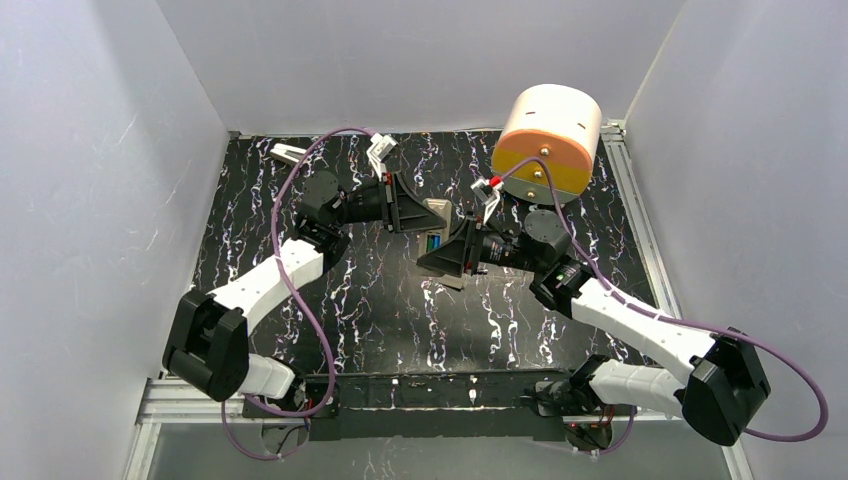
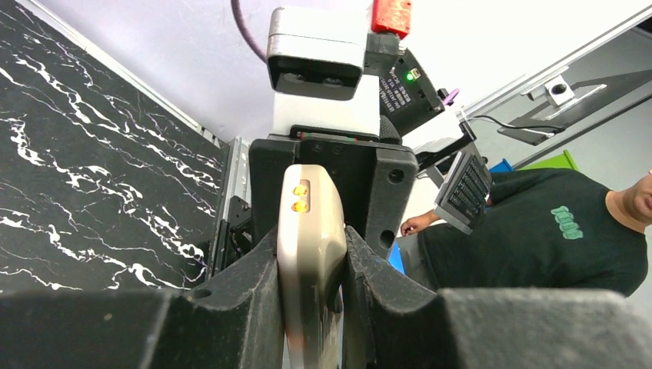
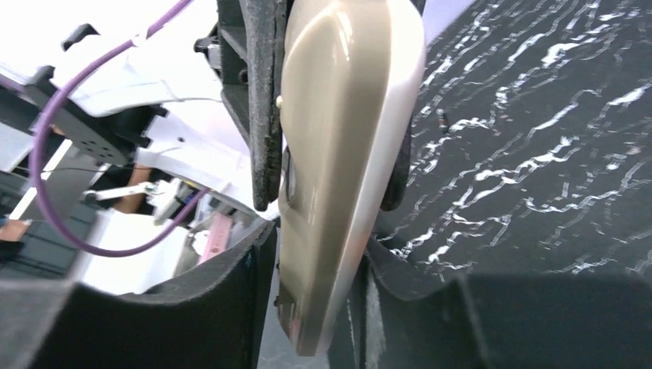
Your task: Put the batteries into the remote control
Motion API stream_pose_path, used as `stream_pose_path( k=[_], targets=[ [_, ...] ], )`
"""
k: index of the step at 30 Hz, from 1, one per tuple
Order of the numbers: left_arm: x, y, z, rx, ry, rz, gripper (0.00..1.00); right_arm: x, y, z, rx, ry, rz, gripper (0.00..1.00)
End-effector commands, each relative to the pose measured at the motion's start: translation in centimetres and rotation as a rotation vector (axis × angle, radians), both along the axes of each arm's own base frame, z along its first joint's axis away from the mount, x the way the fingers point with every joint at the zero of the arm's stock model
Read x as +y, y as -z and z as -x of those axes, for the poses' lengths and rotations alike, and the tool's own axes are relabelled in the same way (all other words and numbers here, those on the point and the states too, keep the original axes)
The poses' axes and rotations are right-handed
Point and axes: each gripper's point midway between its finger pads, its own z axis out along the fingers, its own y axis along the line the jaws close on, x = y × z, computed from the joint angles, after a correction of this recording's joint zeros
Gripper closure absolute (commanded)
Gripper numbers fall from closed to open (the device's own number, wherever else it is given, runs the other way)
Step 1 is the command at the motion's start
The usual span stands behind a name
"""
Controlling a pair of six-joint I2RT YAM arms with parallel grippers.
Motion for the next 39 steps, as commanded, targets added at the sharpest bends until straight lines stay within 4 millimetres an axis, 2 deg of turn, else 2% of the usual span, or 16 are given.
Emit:
stream_pose_path(
  k=[1,5,8,11,17,23,26,30,39],
  targets=[
    [0.9,-3.7,1.5,-0.101,0.02,0.066,0.97,0.0,-3.4,0.9,-0.031,-0.06,-0.149,0.58],
    [1.1,-4.0,1.5,-0.101,0.018,0.071,0.86,0.2,-2.8,0.7,-0.04,-0.072,-0.115,0.72],
    [1.5,-3.8,1.3,-0.093,0.008,0.067,0.77,0.2,-1.9,0.7,-0.063,-0.1,-0.055,0.77],
    [2.4,-3.4,1.0,-0.086,-0.009,0.058,0.7,0.1,-0.8,0.7,-0.106,-0.146,0.03,0.78],
    [4.0,-2.3,1.0,-0.077,0.003,0.018,0.61,0.2,1.1,1.6,-0.151,-0.28,0.149,0.77],
    [4.0,0.4,1.3,-0.042,0.04,-0.041,0.56,0.3,1.6,2.0,-0.152,-0.353,0.181,0.76],
    [4.0,2.1,1.3,-0.021,0.043,-0.075,0.55,0.4,2.1,2.0,-0.13,-0.372,0.194,0.76],
    [4.3,3.3,2.1,-0.027,0.08,-0.098,0.57,0.5,2.7,2.0,-0.116,-0.387,0.21,0.76],
    [4.7,4.7,2.9,-0.048,0.096,-0.127,0.71,0.4,3.2,2.5,-0.079,-0.435,0.236,0.73]
  ],
)
